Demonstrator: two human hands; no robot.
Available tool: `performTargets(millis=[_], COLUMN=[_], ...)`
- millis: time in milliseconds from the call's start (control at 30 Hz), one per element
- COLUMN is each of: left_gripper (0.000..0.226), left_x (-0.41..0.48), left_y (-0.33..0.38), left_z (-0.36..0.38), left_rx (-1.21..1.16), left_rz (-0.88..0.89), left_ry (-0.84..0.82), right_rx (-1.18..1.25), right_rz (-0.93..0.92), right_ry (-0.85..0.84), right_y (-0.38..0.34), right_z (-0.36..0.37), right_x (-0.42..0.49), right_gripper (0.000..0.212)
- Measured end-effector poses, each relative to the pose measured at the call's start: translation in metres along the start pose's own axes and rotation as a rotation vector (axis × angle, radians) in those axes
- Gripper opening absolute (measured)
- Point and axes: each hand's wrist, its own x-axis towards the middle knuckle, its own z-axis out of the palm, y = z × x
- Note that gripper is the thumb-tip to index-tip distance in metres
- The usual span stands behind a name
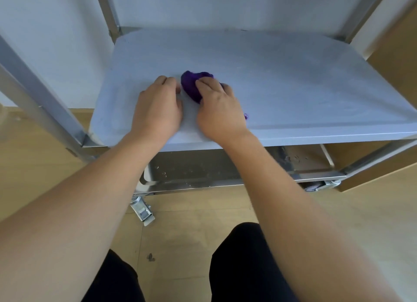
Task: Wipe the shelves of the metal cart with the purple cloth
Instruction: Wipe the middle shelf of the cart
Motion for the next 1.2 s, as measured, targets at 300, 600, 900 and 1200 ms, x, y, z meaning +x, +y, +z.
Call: performTargets(millis=[300, 600, 900, 1200], left_gripper=[0.026, 0.034, 0.032, 0.029], left_x=[-0.003, 0.034, 0.043, 0.042], left_y=[0.011, 0.085, 0.094, 0.089], left_z=[-0.002, 0.042, 0.07, 0.065], left_rx=[0.13, 0.041, -0.007, 0.002], left_rz=[0.017, 0.179, 0.179, 0.074], left_ry=[-0.052, -0.17, -0.053, -0.021], right_rx=[-0.121, -0.164, -0.156, -0.073], right_rz=[0.362, 0.308, 0.488, 0.106], right_ry=[0.042, 0.086, 0.08, -0.034], right_y=[0.122, 0.123, 0.148, 0.176], right_z=[-0.055, -0.047, -0.042, -0.051], right_x=[0.008, 0.007, 0.068, 0.072], right_gripper=[0.053, 0.051, 0.045, 0.048])
